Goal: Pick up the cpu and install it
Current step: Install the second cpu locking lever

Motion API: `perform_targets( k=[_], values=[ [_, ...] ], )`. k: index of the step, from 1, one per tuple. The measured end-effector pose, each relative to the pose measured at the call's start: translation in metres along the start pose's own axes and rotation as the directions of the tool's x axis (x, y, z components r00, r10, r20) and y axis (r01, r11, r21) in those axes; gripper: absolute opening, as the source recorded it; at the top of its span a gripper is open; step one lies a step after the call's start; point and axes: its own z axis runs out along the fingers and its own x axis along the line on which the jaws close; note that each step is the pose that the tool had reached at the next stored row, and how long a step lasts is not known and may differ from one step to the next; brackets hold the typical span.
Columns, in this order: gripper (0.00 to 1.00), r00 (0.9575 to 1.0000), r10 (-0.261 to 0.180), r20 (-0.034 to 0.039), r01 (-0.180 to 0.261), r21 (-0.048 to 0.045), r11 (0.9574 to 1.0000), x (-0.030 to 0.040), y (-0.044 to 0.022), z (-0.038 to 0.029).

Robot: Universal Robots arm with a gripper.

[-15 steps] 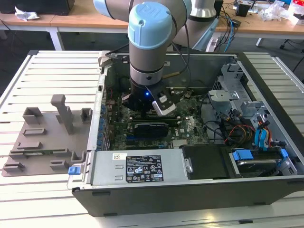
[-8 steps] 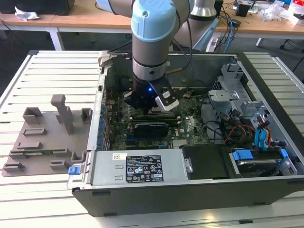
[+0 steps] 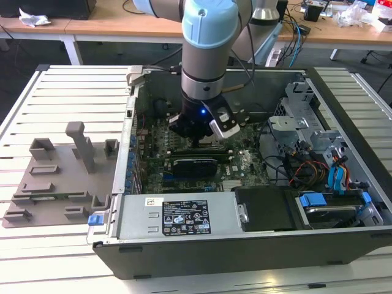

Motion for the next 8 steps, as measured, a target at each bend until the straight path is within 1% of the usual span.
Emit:
perform_targets(
  k=[1, 2, 4, 7, 8],
  values=[
    [0.11, 1.0000, 0.000, -0.0002, 0.000, 0.0016, 1.0000, -0.0015, 0.0008, 0.0000],
    [0.11, 1.0000, 0.000, -0.0004, 0.000, 0.0049, 1.0000, -0.0045, 0.0025, -0.0003],
    [0.11, 1.0000, 0.000, -0.0006, 0.000, 0.0072, 1.0000, -0.0068, 0.0038, -0.0011],
    [0.11, 1.0000, 0.000, -0.0010, 0.000, 0.0131, 0.9999, -0.0142, 0.0086, -0.0019],
    [0.11, 1.0000, 0.000, -0.0011, 0.000, 0.0138, 0.9999, -0.0151, 0.0092, -0.0020]
  ],
)
